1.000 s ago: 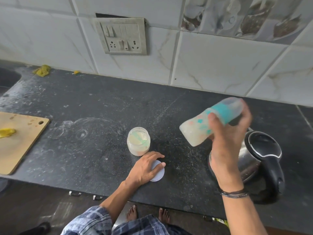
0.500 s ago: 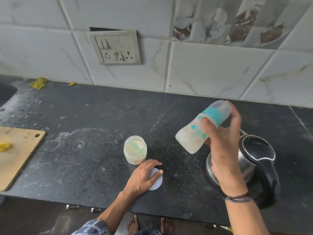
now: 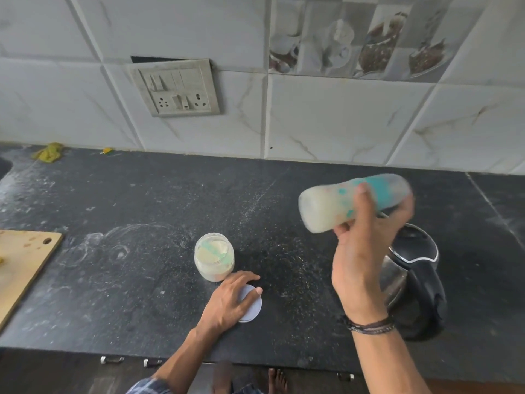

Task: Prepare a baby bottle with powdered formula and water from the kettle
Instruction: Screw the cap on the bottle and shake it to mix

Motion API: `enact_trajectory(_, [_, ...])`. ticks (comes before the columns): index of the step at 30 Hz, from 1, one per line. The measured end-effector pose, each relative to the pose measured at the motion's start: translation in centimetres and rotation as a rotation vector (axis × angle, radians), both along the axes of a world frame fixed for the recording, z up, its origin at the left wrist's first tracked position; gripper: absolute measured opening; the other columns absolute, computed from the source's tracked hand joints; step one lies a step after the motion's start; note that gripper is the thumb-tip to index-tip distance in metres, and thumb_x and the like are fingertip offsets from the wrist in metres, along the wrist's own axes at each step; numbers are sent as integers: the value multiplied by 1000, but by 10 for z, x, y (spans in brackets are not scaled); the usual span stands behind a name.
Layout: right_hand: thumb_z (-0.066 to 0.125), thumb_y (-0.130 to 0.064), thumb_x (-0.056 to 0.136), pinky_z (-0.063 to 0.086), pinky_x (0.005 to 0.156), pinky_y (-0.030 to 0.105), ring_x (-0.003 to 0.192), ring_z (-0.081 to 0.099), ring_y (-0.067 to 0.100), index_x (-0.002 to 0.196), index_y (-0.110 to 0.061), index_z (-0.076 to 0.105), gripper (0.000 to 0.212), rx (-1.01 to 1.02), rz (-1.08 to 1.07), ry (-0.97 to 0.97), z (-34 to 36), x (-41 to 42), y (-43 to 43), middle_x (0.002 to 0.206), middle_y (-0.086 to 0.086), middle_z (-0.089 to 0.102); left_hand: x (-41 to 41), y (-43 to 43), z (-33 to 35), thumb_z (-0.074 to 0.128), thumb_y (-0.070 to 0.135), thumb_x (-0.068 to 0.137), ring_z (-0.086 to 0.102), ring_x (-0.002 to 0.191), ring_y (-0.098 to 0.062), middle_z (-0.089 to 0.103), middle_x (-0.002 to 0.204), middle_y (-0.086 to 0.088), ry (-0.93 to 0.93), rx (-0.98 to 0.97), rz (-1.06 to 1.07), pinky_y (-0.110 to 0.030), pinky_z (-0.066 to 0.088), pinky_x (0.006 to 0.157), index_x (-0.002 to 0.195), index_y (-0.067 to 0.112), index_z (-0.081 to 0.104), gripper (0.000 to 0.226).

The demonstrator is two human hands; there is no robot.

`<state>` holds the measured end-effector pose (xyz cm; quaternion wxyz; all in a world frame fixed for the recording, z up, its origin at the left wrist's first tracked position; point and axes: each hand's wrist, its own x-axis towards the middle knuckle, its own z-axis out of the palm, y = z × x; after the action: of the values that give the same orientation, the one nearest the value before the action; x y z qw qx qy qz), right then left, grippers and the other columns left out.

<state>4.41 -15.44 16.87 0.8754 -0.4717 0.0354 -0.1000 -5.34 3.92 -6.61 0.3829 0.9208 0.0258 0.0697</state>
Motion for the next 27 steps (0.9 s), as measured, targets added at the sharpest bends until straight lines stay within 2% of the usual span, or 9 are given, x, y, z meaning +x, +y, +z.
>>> enact_trajectory(3, [84,-33,71,59,72,29,90,72,10,142,-29,43,81,-170,132,-35,-1,-6,1,106,-7,72,0,0,-1,51,62,96,46,121,13,60,124,25,-6,-1,5,-4,29,100,121,32,66,42])
enact_trajectory(5, [86,-32,76,59,73,28,92,72,11,142,-30,42,79,-71,45,-70,0,-10,-3,109,-6,71,0,-1,0,51,63,96,46,120,15,59,123,25,-10,-1,1,-2,29,99,121,31,67,43])
enact_trajectory(8, [90,-41,78,61,80,38,102,72,14,146,-34,37,87,7,-44,-61,-1,-9,-7,122,0,66,1,-2,1,50,65,96,47,120,14,59,123,27,-8,2,7,-4,30,99,121,33,66,44])
enact_trajectory(12, [85,-28,74,60,75,30,89,72,10,138,-34,44,77,-166,161,-56,-3,-6,-7,102,-9,74,0,-1,2,50,64,96,48,121,12,58,123,29,9,1,10,-8,33,100,121,36,65,41])
enact_trajectory(17, [92,-42,76,61,78,36,107,73,19,145,-38,37,88,-19,-9,-35,-1,1,-19,135,14,64,0,-4,5,48,68,95,45,122,15,57,124,29,21,3,18,-3,29,100,124,34,65,48])
enact_trajectory(21, [86,-27,79,60,77,33,94,71,16,136,-41,47,71,-183,194,-79,-8,-3,-21,114,2,73,-2,-4,5,50,68,95,46,122,15,57,123,30,25,-2,19,-3,29,99,123,34,65,47])
enact_trajectory(23, [85,-30,82,61,77,35,100,72,17,141,-38,43,73,-75,95,-83,-7,-3,-26,124,9,67,-1,-5,5,51,67,95,45,122,15,56,124,30,26,-6,20,-2,29,99,124,34,65,46])
enact_trajectory(25, [85,-31,85,63,80,41,107,72,15,146,-36,37,77,-8,11,-56,-9,-4,-24,131,5,64,0,-5,6,55,62,96,45,122,15,57,125,28,31,-5,27,-3,28,100,124,34,65,41])
enact_trajectory(27, [86,-23,87,63,84,46,104,72,14,144,-35,39,75,-104,75,-21,-13,-8,-17,128,4,67,-2,-6,5,58,56,97,45,123,14,57,125,27,37,-8,26,-4,28,100,124,34,65,35])
